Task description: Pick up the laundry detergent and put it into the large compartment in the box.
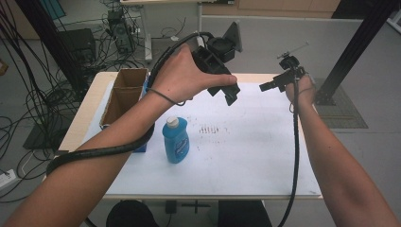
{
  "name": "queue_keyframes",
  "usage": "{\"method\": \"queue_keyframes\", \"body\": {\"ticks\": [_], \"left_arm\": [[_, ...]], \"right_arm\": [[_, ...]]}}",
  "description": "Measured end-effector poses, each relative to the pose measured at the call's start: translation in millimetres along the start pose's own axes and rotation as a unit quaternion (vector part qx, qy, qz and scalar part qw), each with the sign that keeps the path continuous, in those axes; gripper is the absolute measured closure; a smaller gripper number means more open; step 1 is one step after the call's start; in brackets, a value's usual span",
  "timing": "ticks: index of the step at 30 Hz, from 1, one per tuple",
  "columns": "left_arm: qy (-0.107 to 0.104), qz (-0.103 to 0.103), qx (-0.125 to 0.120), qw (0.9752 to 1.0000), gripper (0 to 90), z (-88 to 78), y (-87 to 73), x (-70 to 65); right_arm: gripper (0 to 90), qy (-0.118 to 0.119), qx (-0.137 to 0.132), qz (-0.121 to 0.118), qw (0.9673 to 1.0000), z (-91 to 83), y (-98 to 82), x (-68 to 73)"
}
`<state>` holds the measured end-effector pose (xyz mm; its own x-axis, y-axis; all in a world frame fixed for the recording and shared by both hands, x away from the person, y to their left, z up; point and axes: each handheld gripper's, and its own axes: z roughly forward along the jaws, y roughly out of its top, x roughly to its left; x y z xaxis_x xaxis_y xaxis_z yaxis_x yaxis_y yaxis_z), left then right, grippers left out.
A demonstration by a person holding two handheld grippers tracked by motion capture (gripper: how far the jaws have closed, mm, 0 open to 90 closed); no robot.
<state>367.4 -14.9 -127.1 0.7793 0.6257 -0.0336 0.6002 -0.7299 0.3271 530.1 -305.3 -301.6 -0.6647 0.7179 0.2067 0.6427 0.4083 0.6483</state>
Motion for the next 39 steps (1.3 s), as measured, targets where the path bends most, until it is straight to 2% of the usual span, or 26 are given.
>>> {"method": "queue_keyframes", "body": {"ticks": [4, 8, 10, 19, 26, 39], "left_arm": [[-0.002, -0.001, 0.001, 1.0000, 8.9, 2.1, -0.8, 2.2], [-0.004, 0.001, 0.001, 1.0000, 8.7, 3.8, -1.3, 2.5], [-0.004, 0.001, 0.001, 1.0000, 8.7, 3.8, -1.2, 2.3], [0.004, 0.001, 0.000, 1.0000, 8.6, -2.4, -0.7, 4.6], [0.013, -0.011, -0.003, 0.9999, 8.6, -7.8, -7.7, 11.3], [0.032, -0.043, 0.009, 0.9985, 8.6, -9.0, -29.1, 31.2]], "right_arm": [[1.7, 0.003, -0.004, 0.005, 1.0000, 2.6, -3.0, -2.4], [1.8, -0.002, 0.006, 0.005, 1.0000, 6.0, -3.7, -4.1], [1.7, -0.002, 0.000, 0.006, 1.0000, 6.7, -3.1, -4.9], [1.7, -0.011, 0.000, 0.002, 0.9999, 4.8, -2.6, -6.8], [1.7, -0.009, 0.000, 0.005, 0.9999, 6.0, -3.1, -7.7], [1.7, -0.009, 0.001, 0.000, 1.0000, 8.5, -1.0, -6.3]]}}
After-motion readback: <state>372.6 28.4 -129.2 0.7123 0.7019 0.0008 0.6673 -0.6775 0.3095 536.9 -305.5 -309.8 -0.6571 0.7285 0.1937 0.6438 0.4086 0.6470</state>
